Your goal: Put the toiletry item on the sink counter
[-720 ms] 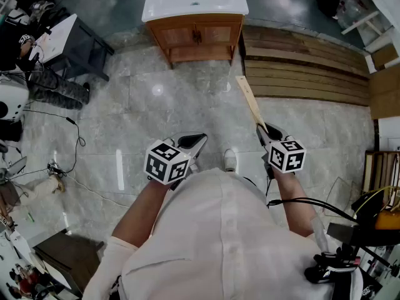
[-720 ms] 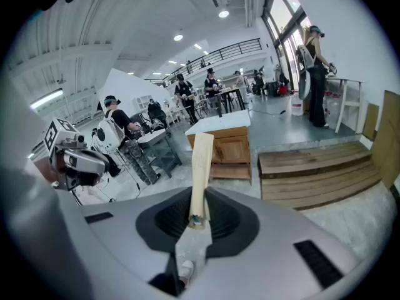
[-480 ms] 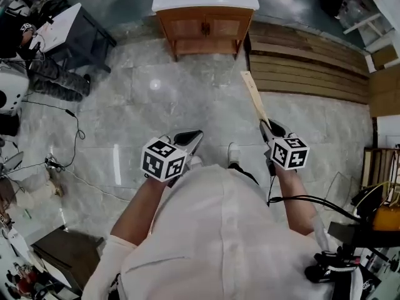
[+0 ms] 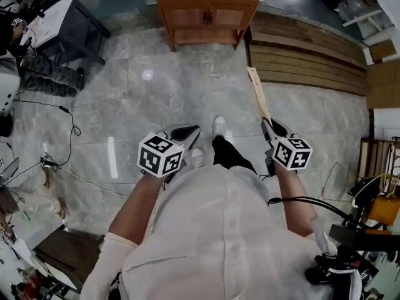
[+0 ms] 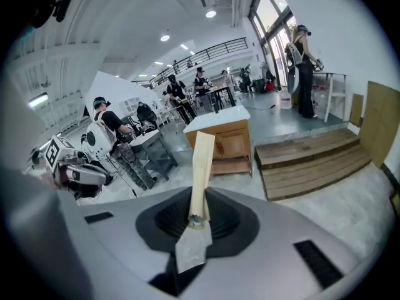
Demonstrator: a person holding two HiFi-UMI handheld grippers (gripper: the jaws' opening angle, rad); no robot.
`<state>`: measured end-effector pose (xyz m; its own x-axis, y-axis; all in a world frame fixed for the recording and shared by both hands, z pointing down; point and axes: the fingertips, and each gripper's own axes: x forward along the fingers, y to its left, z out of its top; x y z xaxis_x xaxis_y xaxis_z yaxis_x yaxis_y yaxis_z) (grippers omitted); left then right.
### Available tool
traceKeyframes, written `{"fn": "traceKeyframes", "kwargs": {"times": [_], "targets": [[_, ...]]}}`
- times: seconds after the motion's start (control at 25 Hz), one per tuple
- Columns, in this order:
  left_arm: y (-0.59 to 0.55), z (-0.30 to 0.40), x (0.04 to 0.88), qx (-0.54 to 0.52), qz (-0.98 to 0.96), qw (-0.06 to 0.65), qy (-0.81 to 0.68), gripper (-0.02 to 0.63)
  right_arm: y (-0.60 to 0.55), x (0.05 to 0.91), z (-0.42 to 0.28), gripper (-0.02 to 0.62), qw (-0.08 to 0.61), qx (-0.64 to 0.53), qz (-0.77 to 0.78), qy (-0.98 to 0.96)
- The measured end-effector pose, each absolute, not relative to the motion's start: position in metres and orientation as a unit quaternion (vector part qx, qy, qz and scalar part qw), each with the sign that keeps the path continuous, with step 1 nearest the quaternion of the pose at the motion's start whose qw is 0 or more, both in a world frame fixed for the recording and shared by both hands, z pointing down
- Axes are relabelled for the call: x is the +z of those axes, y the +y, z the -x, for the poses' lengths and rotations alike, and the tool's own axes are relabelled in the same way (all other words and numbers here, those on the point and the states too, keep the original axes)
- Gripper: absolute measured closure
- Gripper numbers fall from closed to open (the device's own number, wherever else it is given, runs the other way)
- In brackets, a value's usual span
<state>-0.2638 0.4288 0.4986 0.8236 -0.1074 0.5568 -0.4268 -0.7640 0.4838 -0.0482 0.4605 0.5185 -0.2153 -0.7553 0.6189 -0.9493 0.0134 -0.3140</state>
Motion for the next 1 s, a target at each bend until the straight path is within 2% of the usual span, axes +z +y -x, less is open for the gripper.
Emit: {"fn": "traceKeyframes", "kwargs": {"times": [0.48,0.76,1.0], "targets": [[0.295,0.200,0.486,0.275,-0.902,0.291,-0.163,0.600,0.296,0.512,-0.009,0.545,0.124,0.331,-0.584,-0.730],[0.208,0.143,0.475,0.259,-0.904,0.286,-0.184,0.600,0.200,0.503,-0.062,0.545,0.149,0.287,-0.552,-0.768],[0.154,0.122,0.479,0.261,-0.906,0.288,-0.166,0.600,0.144,0.503,-0.072,0.545,0.155,0.271,-0.529,-0.789]]}}
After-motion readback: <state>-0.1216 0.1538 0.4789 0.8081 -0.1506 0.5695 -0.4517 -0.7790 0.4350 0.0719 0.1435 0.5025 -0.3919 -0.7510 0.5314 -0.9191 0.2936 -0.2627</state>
